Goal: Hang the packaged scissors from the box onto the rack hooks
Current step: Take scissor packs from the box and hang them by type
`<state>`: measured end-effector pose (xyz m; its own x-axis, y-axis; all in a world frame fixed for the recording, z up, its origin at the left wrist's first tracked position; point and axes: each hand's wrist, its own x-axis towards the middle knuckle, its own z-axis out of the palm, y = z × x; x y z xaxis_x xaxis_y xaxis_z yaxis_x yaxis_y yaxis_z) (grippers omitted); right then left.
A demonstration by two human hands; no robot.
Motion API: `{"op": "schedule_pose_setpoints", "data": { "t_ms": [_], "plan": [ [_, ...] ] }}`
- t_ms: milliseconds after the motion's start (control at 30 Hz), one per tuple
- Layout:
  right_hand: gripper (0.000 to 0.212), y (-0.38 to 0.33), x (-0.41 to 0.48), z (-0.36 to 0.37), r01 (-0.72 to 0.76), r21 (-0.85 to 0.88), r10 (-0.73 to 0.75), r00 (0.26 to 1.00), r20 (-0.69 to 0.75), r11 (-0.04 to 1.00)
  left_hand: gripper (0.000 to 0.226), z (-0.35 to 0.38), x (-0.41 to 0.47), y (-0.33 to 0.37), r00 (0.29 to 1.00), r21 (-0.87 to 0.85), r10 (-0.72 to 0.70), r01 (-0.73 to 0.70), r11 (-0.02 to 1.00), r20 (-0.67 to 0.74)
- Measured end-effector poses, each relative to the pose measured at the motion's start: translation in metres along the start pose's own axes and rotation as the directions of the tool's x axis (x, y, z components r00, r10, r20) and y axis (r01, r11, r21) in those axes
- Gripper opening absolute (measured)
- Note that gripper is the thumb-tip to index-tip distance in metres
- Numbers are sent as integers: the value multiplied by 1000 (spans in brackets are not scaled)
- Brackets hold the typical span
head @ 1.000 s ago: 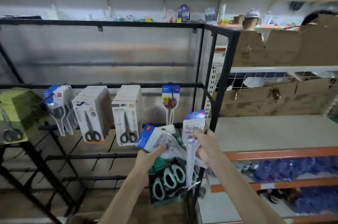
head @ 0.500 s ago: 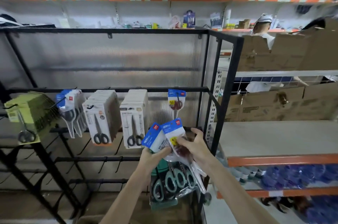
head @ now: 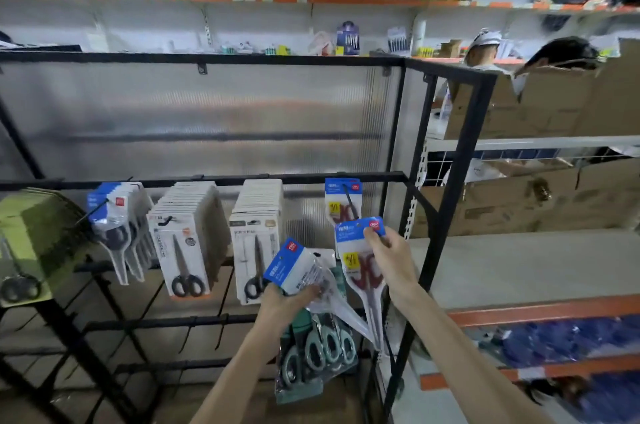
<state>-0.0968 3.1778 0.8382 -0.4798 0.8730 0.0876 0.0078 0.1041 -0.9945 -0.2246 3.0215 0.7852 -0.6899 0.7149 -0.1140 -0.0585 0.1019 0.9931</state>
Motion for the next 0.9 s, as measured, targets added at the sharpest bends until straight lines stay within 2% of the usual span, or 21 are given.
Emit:
{"op": "schedule_pose_setpoints", "data": {
  "t_ms": [233, 400, 567, 900],
  "plan": [
    [15, 0, 21, 15, 15, -49, -20, 996, -85, 999, 24, -3, 20, -9, 999, 7, 22, -22, 1000, 39],
    [13, 8, 25, 20, -8, -65, 1, 995, -104, 998, 29, 0, 34, -13, 999, -29, 31, -31, 999, 9],
    [14, 7, 27, 18, 39, -92, -49, 993, -109, 995, 34, 3, 48, -20, 999, -45, 32, -32, 999, -3],
    [18, 25, 58, 22, 2, -71, -12, 990, -138, 997, 29, 12, 61, -23, 999, -43, 42, -42, 998, -7]
  ]
}}
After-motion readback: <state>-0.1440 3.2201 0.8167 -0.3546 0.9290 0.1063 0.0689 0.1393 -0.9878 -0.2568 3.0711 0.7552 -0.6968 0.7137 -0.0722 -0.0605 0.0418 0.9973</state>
